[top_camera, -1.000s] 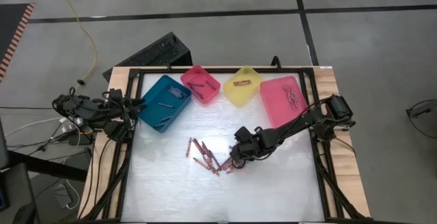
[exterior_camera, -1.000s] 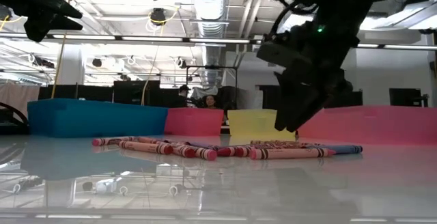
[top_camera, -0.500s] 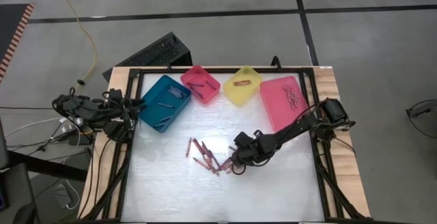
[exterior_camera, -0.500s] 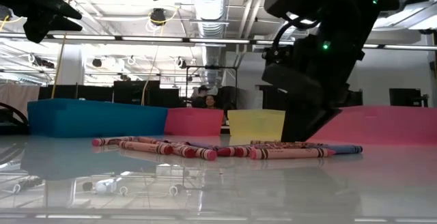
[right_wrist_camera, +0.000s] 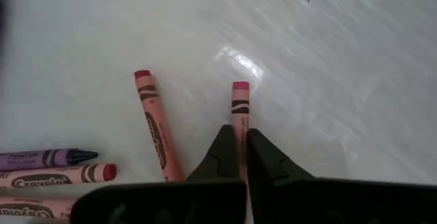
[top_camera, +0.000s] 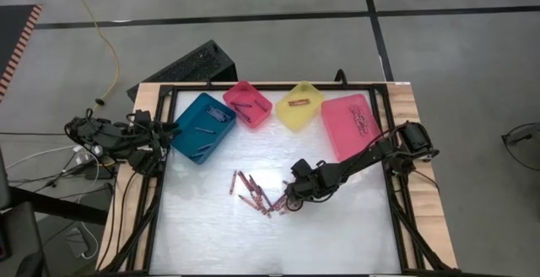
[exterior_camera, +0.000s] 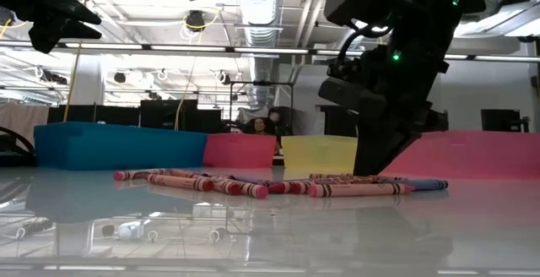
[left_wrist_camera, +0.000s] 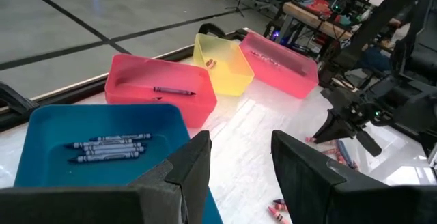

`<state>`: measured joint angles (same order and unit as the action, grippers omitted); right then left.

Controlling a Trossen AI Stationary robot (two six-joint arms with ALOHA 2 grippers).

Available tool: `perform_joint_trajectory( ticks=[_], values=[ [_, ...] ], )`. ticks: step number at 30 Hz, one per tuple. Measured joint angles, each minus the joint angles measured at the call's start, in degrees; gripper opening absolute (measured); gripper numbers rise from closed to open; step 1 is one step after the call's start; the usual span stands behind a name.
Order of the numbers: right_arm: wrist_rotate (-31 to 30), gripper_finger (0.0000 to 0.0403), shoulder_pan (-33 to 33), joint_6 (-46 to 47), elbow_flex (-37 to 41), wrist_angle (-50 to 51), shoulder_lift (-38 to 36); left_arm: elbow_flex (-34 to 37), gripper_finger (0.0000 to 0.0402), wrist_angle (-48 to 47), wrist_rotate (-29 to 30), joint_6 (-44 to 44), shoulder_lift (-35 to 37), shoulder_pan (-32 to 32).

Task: Sort crayons
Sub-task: Put the pink crayon into the right pink bin

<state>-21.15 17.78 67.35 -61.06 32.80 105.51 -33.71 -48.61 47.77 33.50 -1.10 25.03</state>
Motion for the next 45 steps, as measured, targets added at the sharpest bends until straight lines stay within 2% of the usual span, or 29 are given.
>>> perform_joint_trajectory(
  ticks=[9,12,16,23,27,30,38,42,45],
  values=[
    [-0.46,0.0004,-0.12,-2.46,-1.84,1.5,-2.28,0.0,0.0145,0.0,0.0,0.0,0.0,0.01],
    [-1.8,0.0002,-1.2,-5.27,-3.83,6.36,-4.96,0.0,0.0145,0.01,0.0,0.0,0.0,-0.01],
    [-6.68,0.0002,-3.98,-6.36,-6.66,16.71,-11.21,0.0,0.0145,0.01,0.0,0.0,0.0,0.0],
    [-14.7,0.0001,-13.04,-4.24,-6.86,33.73,-21.37,0.0,0.0145,0.02,0.05,0.0,0.0,0.01],
    [-19.58,0.0,-19.57,-0.87,-6.71,43.1,-23.37,0.0,0.0145,0.02,0.07,0.0,0.0,-0.01],
    [-20.33,0.0,-24.6,-0.67,-6.63,48.32,-23.87,0.0,0.0145,0.01,0.07,0.0,0.0,-0.01],
    [-17.72,0.0,-34.82,-7.62,1.53,46.48,-23.74,0.0,0.0145,0.01,0.08,0.0,0.0,-0.01],
    [-15.1,0.0,-38.04,-8.45,6.18,44.9,-23.74,0.0,0.0145,0.01,0.04,-0.02,0.0,-0.01],
    [-12.38,0.0,-39.52,-12.62,8.87,40.14,-23.84,0.0,0.0145,0.01,0.05,-0.01,0.0,0.01]
  ],
)
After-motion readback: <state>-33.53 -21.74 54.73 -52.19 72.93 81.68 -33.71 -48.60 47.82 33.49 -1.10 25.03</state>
